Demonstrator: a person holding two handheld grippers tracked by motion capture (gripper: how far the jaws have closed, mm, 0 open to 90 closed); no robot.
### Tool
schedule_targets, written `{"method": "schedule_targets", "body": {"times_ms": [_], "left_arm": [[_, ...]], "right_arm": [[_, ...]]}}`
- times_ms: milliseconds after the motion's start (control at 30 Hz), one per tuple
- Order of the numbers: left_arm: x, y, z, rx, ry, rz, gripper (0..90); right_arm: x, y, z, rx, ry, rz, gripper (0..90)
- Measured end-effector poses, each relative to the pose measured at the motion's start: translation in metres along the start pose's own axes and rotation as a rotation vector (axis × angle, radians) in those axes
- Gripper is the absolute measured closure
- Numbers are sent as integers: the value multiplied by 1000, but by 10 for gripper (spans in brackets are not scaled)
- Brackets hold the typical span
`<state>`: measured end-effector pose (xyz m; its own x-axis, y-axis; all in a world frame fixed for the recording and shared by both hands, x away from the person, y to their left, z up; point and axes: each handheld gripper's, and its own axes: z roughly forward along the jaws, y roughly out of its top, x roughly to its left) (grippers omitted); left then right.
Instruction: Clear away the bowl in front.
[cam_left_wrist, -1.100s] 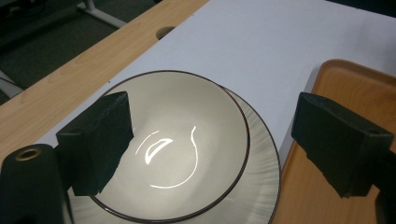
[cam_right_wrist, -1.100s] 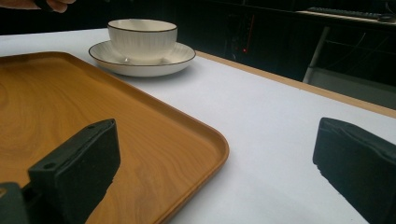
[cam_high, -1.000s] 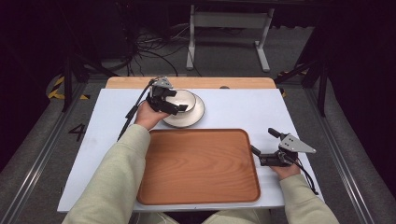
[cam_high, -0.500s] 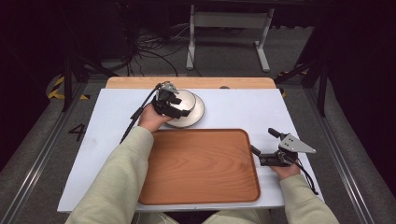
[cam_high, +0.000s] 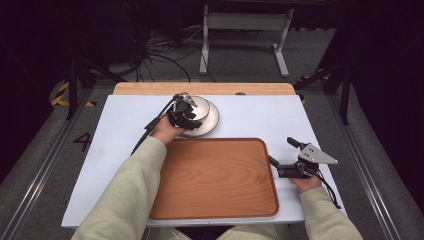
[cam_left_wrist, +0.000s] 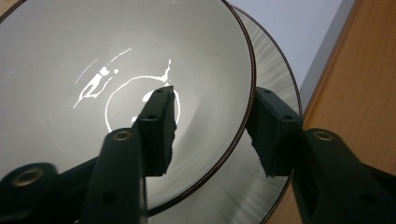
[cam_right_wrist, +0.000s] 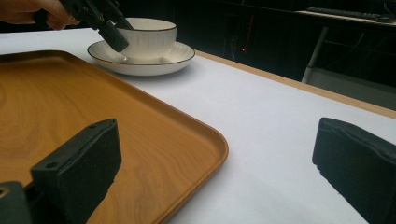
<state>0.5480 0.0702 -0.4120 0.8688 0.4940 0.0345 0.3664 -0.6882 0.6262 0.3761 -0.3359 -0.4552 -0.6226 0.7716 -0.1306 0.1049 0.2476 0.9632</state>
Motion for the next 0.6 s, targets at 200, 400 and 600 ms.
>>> {"method": "schedule_targets", "body": {"times_ms": [200, 400, 600], "left_arm": [[-4, 1, 4, 37, 18, 35, 589], [-7, 3, 6, 71, 37, 51, 602], [-10, 7, 7, 103, 38, 95, 714]], "right_arm": [[0, 0, 0, 0, -1, 1, 20], [0, 0, 0, 2, -2, 1, 20], [0, 0, 0, 1, -4, 5, 21]]}}
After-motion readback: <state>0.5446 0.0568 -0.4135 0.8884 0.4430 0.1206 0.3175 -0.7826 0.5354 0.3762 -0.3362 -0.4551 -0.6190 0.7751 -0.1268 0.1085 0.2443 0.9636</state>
